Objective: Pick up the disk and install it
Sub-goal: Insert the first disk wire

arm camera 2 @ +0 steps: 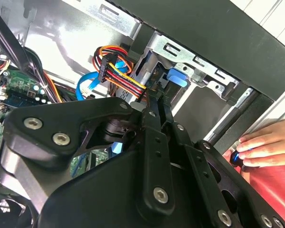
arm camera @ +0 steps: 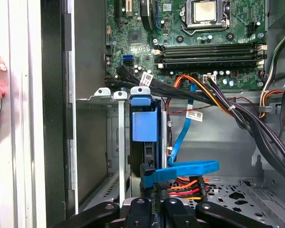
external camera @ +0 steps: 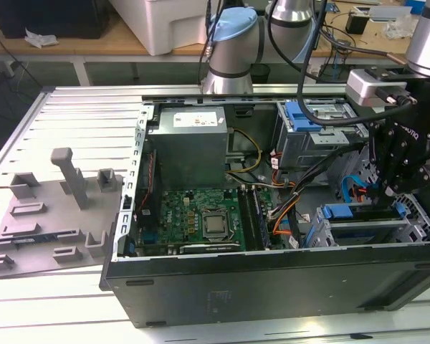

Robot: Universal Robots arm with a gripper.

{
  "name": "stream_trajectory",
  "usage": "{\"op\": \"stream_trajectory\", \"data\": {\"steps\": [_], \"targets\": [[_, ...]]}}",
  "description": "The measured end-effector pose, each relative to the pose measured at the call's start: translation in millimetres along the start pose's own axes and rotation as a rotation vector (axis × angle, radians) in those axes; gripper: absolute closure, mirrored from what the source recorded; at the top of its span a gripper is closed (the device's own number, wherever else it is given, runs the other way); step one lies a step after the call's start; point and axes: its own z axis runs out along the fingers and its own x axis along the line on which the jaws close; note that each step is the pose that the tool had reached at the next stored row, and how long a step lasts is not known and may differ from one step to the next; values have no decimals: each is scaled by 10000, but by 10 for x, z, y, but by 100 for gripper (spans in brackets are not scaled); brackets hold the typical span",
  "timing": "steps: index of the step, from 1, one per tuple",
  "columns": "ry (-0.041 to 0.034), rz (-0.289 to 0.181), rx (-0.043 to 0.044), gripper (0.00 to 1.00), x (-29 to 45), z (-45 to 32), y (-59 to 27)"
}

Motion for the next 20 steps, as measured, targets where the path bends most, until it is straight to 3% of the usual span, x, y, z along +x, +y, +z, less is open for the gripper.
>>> {"op": "stream_trajectory", "data": {"steps": [20], "targets": [[-18,6,38,83,0,6,9]]}}
